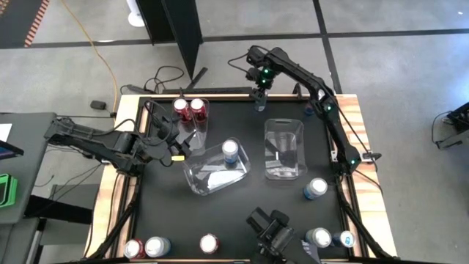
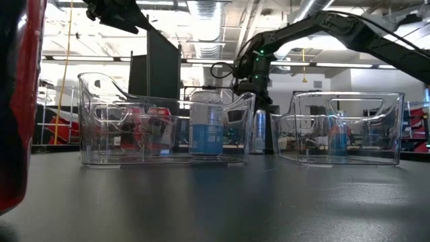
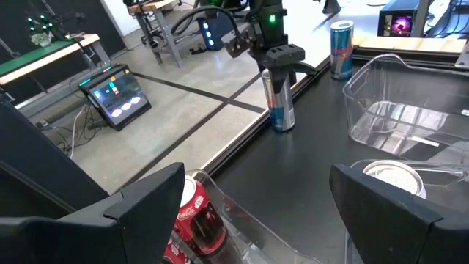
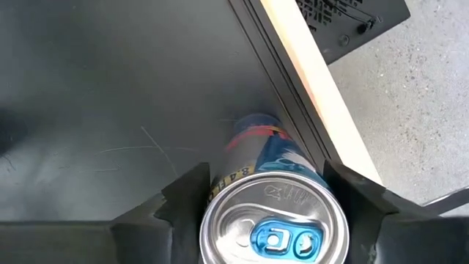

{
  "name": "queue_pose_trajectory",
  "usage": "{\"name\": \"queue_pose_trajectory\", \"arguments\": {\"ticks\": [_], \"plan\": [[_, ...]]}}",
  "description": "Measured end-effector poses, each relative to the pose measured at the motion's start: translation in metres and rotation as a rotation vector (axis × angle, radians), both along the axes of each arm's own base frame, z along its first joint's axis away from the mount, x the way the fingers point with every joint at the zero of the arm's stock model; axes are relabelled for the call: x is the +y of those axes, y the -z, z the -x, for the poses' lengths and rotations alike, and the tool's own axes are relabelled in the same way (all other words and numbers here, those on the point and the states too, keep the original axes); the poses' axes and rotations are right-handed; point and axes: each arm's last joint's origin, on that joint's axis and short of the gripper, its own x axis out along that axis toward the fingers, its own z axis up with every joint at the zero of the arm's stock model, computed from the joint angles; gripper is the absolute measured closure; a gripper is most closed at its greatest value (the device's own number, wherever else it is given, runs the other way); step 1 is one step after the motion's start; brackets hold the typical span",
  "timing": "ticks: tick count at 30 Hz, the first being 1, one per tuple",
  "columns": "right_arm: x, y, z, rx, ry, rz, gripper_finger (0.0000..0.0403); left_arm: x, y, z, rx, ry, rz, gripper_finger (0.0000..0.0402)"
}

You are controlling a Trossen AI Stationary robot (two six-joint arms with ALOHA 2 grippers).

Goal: Sort soda cans
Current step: Put the top left blue soda can into the right transparent bin

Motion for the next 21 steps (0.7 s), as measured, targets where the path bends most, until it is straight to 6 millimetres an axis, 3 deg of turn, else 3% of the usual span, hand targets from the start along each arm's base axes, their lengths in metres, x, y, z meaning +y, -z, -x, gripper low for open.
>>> {"name": "queue_pose_trajectory", "arguments": {"ticks": [3, 16, 21], "plan": [[0.000, 0.000, 0.000, -0.001, 0.003, 0.000, 0.0176, 0.000, 0.000, 0.000, 0.000, 0.000, 0.000, 0.0066], [0.013, -0.001, -0.011, 0.005, -0.022, -0.001, 0.0176, 0.000, 0.000, 0.000, 0.002, 0.006, 0.003, 0.0066], [0.023, -0.013, -0.012, -0.005, -0.028, 0.018, 0.0176, 0.000, 0.000, 0.000, 0.005, 0.006, 0.002, 0.0066]]}}
